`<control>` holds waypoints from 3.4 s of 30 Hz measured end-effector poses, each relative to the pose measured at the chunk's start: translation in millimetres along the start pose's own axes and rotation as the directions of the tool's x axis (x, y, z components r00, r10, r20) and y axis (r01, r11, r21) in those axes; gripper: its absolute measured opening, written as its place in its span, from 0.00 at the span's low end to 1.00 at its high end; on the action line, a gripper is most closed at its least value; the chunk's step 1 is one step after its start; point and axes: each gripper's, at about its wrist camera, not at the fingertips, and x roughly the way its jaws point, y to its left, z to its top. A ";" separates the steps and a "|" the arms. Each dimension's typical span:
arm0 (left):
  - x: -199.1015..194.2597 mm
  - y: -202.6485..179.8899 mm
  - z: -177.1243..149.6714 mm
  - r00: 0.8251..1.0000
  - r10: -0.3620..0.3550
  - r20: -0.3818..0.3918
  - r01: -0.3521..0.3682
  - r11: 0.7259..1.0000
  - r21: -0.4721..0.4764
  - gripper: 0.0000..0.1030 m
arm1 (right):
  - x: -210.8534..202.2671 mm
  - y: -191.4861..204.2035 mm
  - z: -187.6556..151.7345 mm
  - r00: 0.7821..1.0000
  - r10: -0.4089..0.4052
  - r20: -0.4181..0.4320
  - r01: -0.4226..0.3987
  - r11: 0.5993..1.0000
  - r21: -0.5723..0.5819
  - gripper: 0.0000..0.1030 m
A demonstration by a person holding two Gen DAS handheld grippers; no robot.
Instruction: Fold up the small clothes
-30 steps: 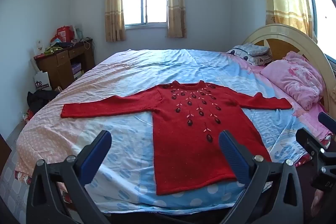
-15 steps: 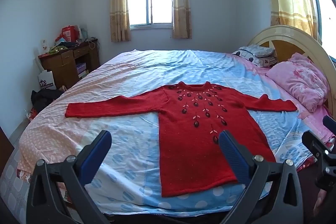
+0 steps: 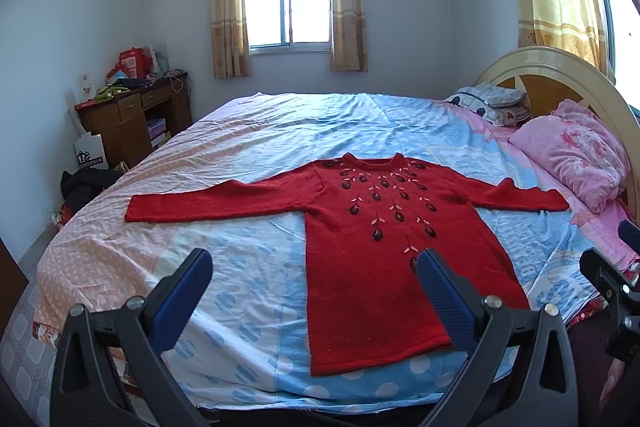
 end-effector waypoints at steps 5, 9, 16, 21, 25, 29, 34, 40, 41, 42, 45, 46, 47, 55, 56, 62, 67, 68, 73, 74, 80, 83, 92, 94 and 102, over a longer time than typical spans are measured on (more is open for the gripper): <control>0.3 1.3 -0.7 1.000 0.003 0.002 -0.003 1.000 -0.001 1.00 | 3.4 -0.8 -2.9 1.000 -0.001 -0.008 0.001 1.000 0.004 0.99; 1.0 2.6 -0.5 1.000 0.005 0.002 -0.005 1.000 -0.001 1.00 | 5.1 -2.5 -4.3 1.000 -0.004 -0.011 0.004 1.000 0.006 0.99; 1.5 3.9 -1.6 1.000 0.007 0.001 -0.007 1.000 -0.001 1.00 | 5.6 -2.6 -2.3 1.000 -0.003 -0.019 0.003 1.000 0.008 0.99; 1.6 4.0 -1.3 1.000 0.007 0.001 -0.007 1.000 -0.001 1.00 | 5.5 -2.0 -2.7 1.000 -0.003 -0.020 0.003 1.000 0.008 0.99; 1.7 4.0 -1.3 1.000 0.007 0.000 -0.007 1.000 0.000 1.00 | 6.3 -2.1 -3.4 1.000 -0.001 -0.023 0.001 1.000 0.010 0.99; 1.6 4.1 -1.5 1.000 0.007 0.000 -0.007 1.000 0.000 1.00 | 7.3 -1.6 -3.5 1.000 0.001 -0.029 0.000 1.000 0.008 0.99; 1.5 4.4 -1.7 1.000 0.007 0.000 -0.007 1.000 -0.001 1.00 | 8.2 -1.2 -4.5 0.999 0.001 -0.033 -0.001 1.000 0.010 0.99; 1.8 5.1 -1.9 1.000 0.008 0.001 -0.008 1.000 -0.002 1.00 | 9.2 -0.1 -4.4 0.999 0.000 -0.038 0.000 1.000 0.012 0.99; 1.7 4.6 -1.7 1.000 0.007 0.001 -0.007 1.000 -0.001 1.00 | 9.1 0.0 -4.5 0.999 0.000 -0.038 0.000 1.000 0.012 0.99; 1.6 4.1 -1.3 1.000 0.007 0.000 -0.007 1.000 0.000 1.00 | 9.3 -0.1 -4.4 0.999 0.001 -0.038 0.000 1.000 0.011 0.99; 1.7 4.2 -1.1 1.000 0.007 -0.001 -0.007 1.000 0.000 1.00 | 9.8 -0.5 -4.6 0.999 0.002 -0.040 -0.001 1.000 0.013 0.99; 1.8 4.3 -1.3 1.000 0.006 -0.002 -0.006 1.000 0.001 1.00 | 10.5 -1.0 -4.5 0.999 0.002 -0.042 -0.001 1.000 0.014 0.99; 2.1 5.5 -1.6 1.000 0.006 -0.003 -0.006 1.000 0.001 1.00 | 11.1 -1.2 -4.6 0.999 0.002 -0.044 -0.001 1.000 0.014 0.99; 2.2 6.8 -2.5 1.000 0.007 -0.002 -0.007 1.000 0.001 1.00 | 13.1 -3.2 -5.2 0.999 0.005 -0.051 -0.004 1.000 0.018 0.99; 2.2 6.8 -2.5 1.000 0.008 -0.003 -0.008 1.000 0.001 1.00 | 13.6 -3.4 -5.3 0.999 0.005 -0.052 -0.004 1.000 0.019 0.99; 3.2 9.5 -3.8 1.000 0.010 -0.005 -0.010 1.000 0.004 1.00 | 18.1 -4.6 -7.2 0.998 0.010 -0.061 -0.009 1.000 0.021 0.99; 11.3 14.8 -6.6 1.000 0.022 -0.005 -0.022 1.000 0.013 1.00 | 28.7 -6.6 -11.4 0.997 0.017 -0.078 -0.015 1.000 0.025 0.99; 13.9 14.2 -7.3 1.000 0.027 -0.005 -0.026 0.999 0.018 1.00 | 31.6 -7.6 -12.5 0.996 0.017 -0.083 -0.015 1.000 0.028 0.99; 28.8 8.6 -11.1 0.999 0.043 -0.013 -0.042 0.998 0.051 1.00 | 47.9 -18.7 -19.9 0.993 0.049 -0.111 -0.042 0.997 0.067 0.99; 31.6 8.1 -11.9 0.999 0.044 -0.015 -0.043 0.998 0.056 1.00 | 50.8 -21.3 -21.4 0.992 0.054 -0.115 -0.045 0.996 0.073 0.99; 57.3 -3.1 -13.5 0.998 0.054 -0.036 -0.051 0.994 0.092 1.00 | 73.6 -43.2 -29.8 0.988 0.033 -0.149 -0.018 0.995 0.102 0.99; 73.5 -11.6 -11.7 0.997 0.059 -0.050 -0.053 0.993 0.107 1.00 | 87.3 -56.9 -34.4 0.985 0.013 -0.173 0.010 0.992 0.129 0.99; 125.4 -23.8 -3.2 0.994 0.093 -0.051 -0.086 0.988 0.128 1.00 | 129.6 -115.8 -50.0 0.960 -0.091 -0.264 0.150 0.966 0.212 0.99; 137.0 -24.2 -0.6 0.994 0.094 -0.062 -0.086 0.989 0.122 1.00 | 139.8 -129.7 -51.9 0.950 -0.129 -0.285 0.193 0.958 0.210 0.99; 185.9 -31.6 11.9 0.988 0.124 -0.096 -0.109 0.982 0.152 1.00 | 180.7 -169.7 -49.9 0.907 -0.226 -0.356 0.299 0.940 0.164 0.97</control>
